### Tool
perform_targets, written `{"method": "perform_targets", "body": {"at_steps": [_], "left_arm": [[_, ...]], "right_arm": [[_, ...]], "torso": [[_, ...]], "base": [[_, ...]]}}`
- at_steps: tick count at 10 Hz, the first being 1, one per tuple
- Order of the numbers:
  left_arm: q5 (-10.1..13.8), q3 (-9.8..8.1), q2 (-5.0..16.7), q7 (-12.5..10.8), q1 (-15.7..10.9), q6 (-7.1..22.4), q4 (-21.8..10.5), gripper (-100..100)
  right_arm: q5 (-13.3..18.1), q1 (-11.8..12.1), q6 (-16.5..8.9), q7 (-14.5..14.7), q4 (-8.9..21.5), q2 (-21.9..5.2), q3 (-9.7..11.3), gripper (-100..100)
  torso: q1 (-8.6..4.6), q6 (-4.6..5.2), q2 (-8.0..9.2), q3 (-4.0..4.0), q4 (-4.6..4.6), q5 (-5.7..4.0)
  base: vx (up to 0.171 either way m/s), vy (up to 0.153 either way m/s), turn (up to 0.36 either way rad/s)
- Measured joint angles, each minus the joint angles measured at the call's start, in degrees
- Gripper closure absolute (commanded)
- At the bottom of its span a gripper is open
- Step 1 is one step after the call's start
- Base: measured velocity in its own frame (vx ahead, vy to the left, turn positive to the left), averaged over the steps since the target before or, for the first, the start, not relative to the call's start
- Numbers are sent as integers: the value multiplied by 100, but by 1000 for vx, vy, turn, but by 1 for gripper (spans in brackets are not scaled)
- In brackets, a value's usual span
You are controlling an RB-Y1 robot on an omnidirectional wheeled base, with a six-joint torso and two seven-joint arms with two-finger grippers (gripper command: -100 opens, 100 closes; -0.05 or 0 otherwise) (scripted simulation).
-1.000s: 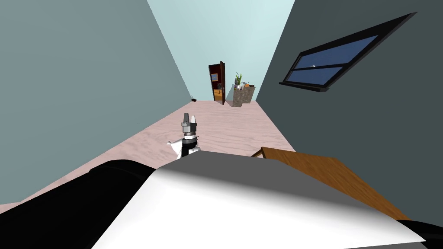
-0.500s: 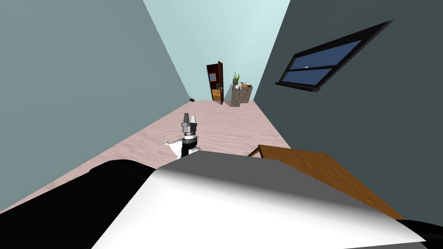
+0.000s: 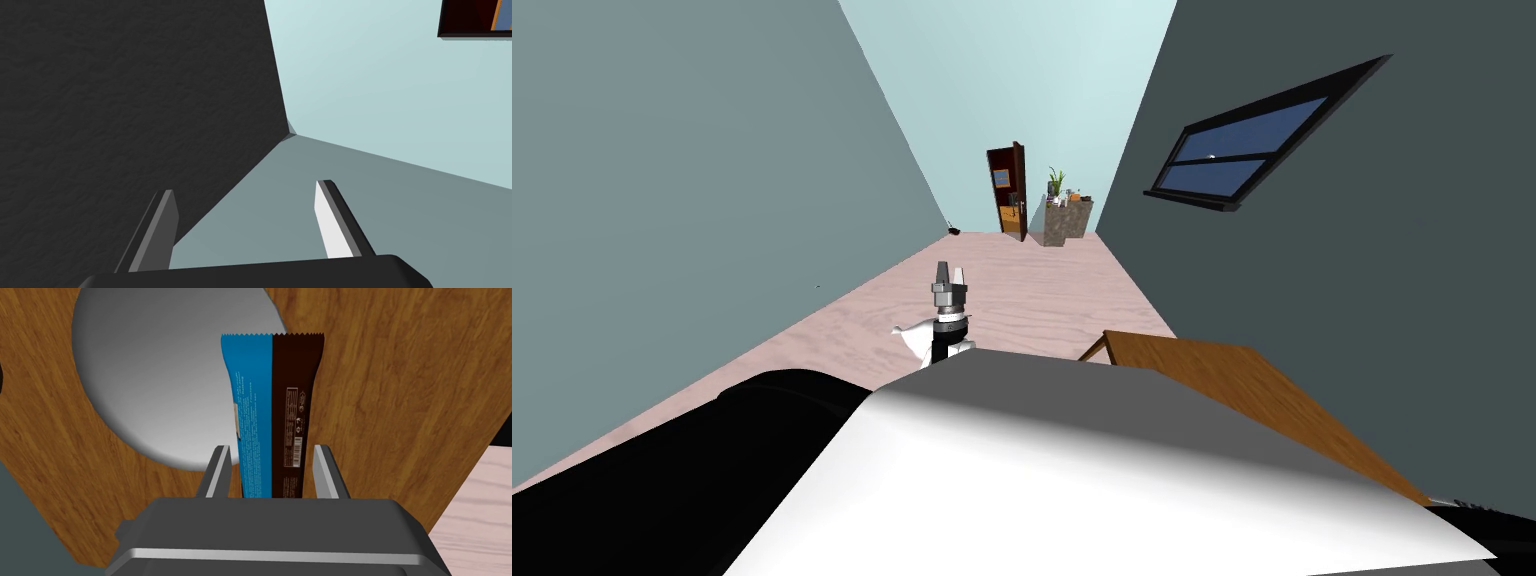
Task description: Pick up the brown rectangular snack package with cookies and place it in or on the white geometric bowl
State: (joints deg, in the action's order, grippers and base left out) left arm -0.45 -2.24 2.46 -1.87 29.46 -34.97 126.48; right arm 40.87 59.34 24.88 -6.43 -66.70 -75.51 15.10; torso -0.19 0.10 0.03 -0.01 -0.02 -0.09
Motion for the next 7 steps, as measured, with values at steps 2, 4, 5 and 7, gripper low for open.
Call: {"method": "perform_targets", "body": {"at_steps": [2,4,5,7], "left_arm": [[0,0,0,0,0,0,0,0],[0,0,0,0,0,0,0,0],[0,0,0,0,0,0,0,0],[0,0,0,0,0,0,0,0]], "right_arm": [[130,-25,326,-142,66,-130,-131,100],[283,-153,584,-360,103,-279,-139,100],[345,-187,687,-469,91,-354,-157,100],[456,-274,893,-628,110,-450,-182,100]], "torso": [[-5,2,0,0,0,-3],[-12,-2,-6,-2,0,-5],[-8,-1,-8,-4,-1,-5],[-7,2,-10,-5,-2,-4]], "base": [[-63,-80,-16],[-50,-78,2],[-44,-71,4],[-48,-69,7]]}}
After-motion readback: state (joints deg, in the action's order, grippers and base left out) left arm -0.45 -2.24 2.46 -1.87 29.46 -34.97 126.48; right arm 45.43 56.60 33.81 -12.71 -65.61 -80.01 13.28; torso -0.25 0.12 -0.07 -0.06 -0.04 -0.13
